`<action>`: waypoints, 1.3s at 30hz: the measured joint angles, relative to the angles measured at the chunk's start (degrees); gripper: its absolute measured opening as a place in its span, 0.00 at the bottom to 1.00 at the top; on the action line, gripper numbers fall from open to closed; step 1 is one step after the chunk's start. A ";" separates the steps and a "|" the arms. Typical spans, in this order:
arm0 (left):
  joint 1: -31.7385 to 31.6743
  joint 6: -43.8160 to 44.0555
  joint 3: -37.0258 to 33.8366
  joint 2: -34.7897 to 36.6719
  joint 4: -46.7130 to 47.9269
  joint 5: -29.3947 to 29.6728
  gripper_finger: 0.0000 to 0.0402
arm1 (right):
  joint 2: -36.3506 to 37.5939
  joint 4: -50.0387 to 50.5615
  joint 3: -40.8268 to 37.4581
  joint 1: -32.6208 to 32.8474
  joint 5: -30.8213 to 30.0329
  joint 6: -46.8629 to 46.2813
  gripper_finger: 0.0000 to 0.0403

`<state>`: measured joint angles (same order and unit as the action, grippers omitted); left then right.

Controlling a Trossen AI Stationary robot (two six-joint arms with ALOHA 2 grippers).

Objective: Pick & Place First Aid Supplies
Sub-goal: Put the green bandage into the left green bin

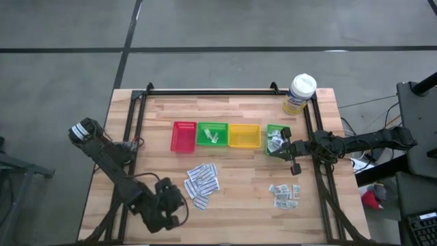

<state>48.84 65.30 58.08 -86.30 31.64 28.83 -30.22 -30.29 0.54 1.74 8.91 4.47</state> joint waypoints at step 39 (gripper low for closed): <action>-26.74 -27.58 6.75 0.07 3.54 33.52 0.00 | 0.02 -0.02 0.00 0.00 0.00 0.00 0.02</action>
<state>22.11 37.72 64.84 -86.24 35.18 62.35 -30.20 -30.30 0.54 1.74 8.91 4.47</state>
